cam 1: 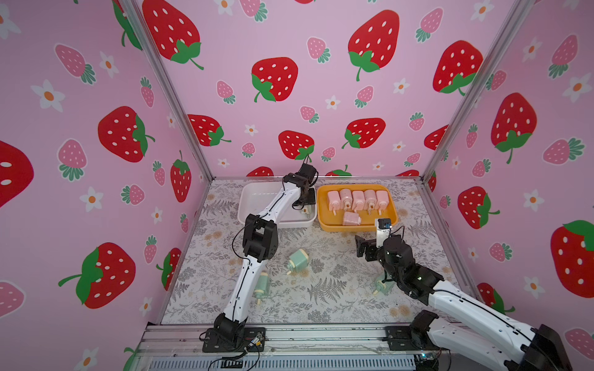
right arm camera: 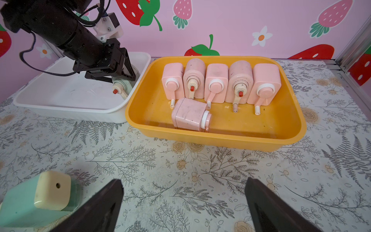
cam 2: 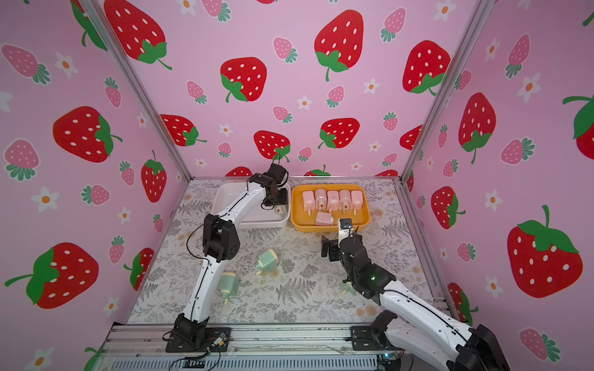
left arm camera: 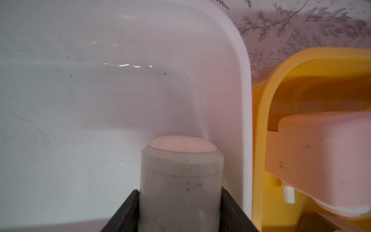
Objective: Place the pencil sharpeners by color into the storage box
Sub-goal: Place the pencil sharpener in the storage box.
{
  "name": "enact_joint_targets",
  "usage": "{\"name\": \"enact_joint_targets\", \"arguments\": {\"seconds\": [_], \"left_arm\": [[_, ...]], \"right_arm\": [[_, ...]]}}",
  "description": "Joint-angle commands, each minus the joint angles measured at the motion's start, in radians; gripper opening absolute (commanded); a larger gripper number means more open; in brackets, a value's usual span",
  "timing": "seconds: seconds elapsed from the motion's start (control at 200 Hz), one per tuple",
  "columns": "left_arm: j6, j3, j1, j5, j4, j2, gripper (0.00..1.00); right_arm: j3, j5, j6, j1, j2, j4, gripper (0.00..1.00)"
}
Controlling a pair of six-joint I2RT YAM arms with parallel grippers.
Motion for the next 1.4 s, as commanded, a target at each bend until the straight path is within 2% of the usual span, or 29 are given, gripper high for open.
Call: {"name": "enact_joint_targets", "arguments": {"seconds": [0.0,0.115,0.29,0.48,0.66,0.855,1.076,1.161,1.221,1.291,1.396], "left_arm": [[-0.009,0.039,-0.003,0.023,-0.016,0.016,0.26],[-0.009,0.035,-0.003,0.036,-0.006,0.013,0.35],[-0.017,0.034,-0.002,0.037,-0.005,0.014,0.4],[-0.013,0.03,-0.002,0.033,-0.003,-0.001,0.54],[-0.011,0.024,0.001,0.055,0.003,-0.023,0.61],[0.0,-0.022,0.004,0.057,0.024,-0.069,0.73],[0.007,-0.074,0.006,0.076,0.041,-0.123,0.77],[0.02,-0.118,0.006,0.081,0.054,-0.167,0.8],[0.039,-0.182,0.002,0.078,0.084,-0.22,0.88],[0.058,-0.305,-0.005,0.07,0.148,-0.307,0.96],[0.058,-0.499,-0.008,0.083,0.254,-0.445,1.0]], "right_arm": [[0.017,0.023,0.006,-0.001,0.0,0.0,1.0],[0.014,0.025,-0.001,-0.002,0.0,0.002,1.0],[0.013,0.025,-0.002,-0.002,-0.001,0.0,1.0],[0.011,0.026,-0.002,-0.002,0.0,0.001,1.0],[0.009,0.024,0.0,-0.001,0.0,0.0,1.0],[0.012,0.022,0.0,-0.001,0.0,0.0,1.0],[0.013,0.016,0.001,-0.001,0.0,0.003,1.0],[0.009,-0.006,-0.01,-0.002,-0.001,0.015,1.0],[0.001,-0.045,-0.036,-0.002,0.0,0.042,1.0],[-0.006,-0.118,-0.084,-0.002,0.035,0.076,1.0],[-0.003,-0.244,-0.158,-0.002,0.056,0.116,1.0]]}}
